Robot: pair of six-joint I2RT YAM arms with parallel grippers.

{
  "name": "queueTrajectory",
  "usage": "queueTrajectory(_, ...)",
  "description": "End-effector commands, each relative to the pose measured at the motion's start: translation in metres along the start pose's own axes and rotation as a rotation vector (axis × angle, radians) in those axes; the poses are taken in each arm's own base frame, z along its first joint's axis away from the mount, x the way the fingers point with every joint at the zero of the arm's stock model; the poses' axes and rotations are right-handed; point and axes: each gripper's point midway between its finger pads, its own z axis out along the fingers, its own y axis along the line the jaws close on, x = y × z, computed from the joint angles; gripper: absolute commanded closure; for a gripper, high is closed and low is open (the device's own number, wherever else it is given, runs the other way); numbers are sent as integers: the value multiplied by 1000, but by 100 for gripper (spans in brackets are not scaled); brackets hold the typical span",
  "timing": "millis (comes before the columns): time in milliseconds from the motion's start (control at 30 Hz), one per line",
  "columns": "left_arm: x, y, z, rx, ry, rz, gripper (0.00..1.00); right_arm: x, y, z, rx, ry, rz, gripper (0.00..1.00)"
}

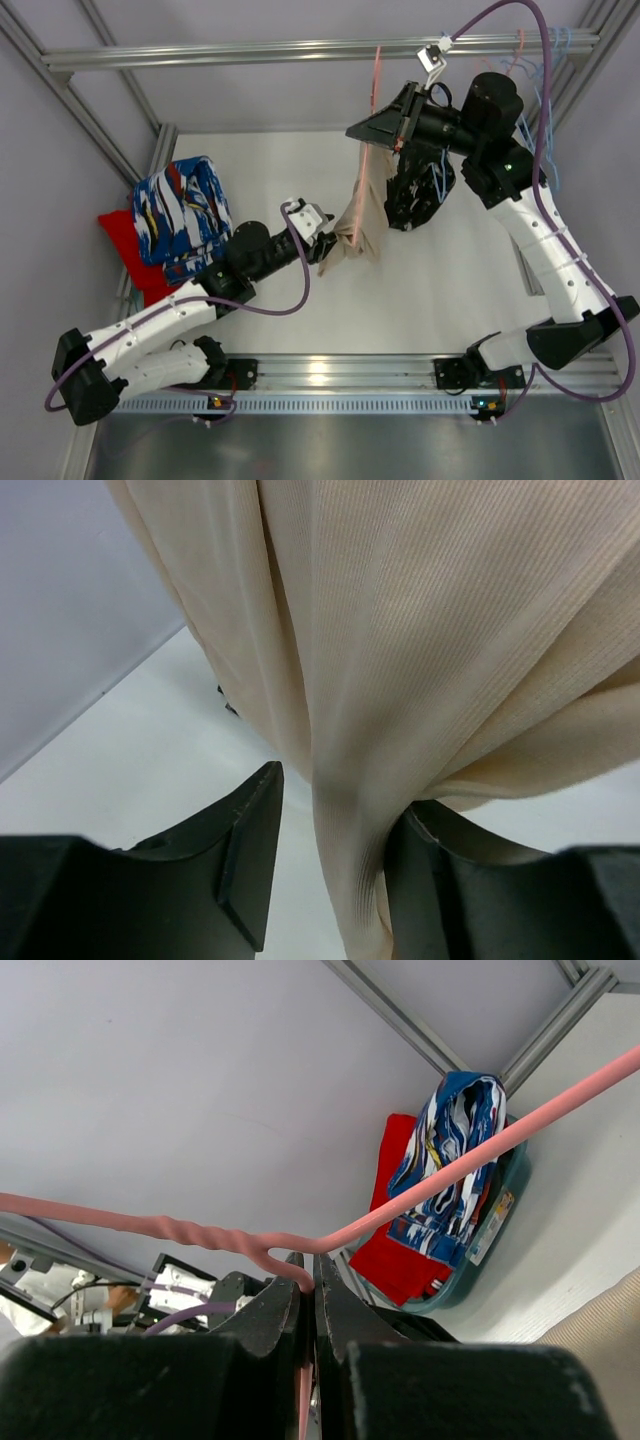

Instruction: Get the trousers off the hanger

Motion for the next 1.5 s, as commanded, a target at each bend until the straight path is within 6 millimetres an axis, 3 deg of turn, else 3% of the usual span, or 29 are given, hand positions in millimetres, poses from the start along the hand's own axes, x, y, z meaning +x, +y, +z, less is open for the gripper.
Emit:
queueTrajectory(0,-7,-2,4,18,-23,15,51,-31,52,-12,-136,-96,-174,100)
queueTrajectory(233,1,0,-3,11,-2,51,47,-28,49,-11,-140,-79,-176,100)
queueTrajectory(433,-27,1,4,1,-73,-41,48,-19,38,-6,-137,-62,-134,100)
queueTrajectory(500,-46,8,13,-29,-112,-63,47,-13,39,-4,-146,-44,-131,100)
queueTrajectory(533,-66,13,16,-43,-150,-88,48,-10,39,-4,-149,-37,-131,100)
queueTrajectory(567,-68,16,23,-56,-150,-103,48,-7,40,-3,-155,-28,-129,100)
queueTrajectory(633,-93,18,28,-54,-195,-133,57,-2,37,-2,-154,-16,-125,100)
queueTrajectory(700,-102,14,31,-23,-210,-132,70,1,35,-2,-147,-11,-127,100)
queueTrajectory(733,-113,13,29,-13,-234,-165,84,2,32,-1,-141,-10,-128,100)
queueTrajectory(800,-121,18,25,-37,-252,-175,99,5,27,-1,-121,-6,-138,100)
queueTrajectory(900,-143,34,15,-101,-294,-175,100,10,10,-2,-67,-4,-145,100)
queueTrajectory(1100,-216,65,-15,-147,-422,-198,100,29,-25,2,14,35,-124,100)
queueTrajectory(1133,-243,70,-25,-154,-473,-189,100,36,-34,2,32,52,-110,100)
queueTrajectory(1200,-267,81,-36,-182,-515,-180,100,42,-45,4,55,68,-109,100)
queueTrajectory(1233,-295,86,-47,-191,-569,-173,100,48,-54,4,70,81,-100,100)
queueTrajectory(1267,-306,93,-54,-217,-591,-172,100,51,-58,5,77,87,-96,100)
queueTrajectory(1300,-331,101,-69,-243,-645,-167,100,58,-65,4,90,98,-87,100)
queueTrajectory(1400,-357,130,-95,-374,-708,-156,100,68,-80,4,115,116,-76,100)
queueTrajectory(1467,-364,144,-107,-446,-731,-144,100,75,-89,3,140,129,-77,100)
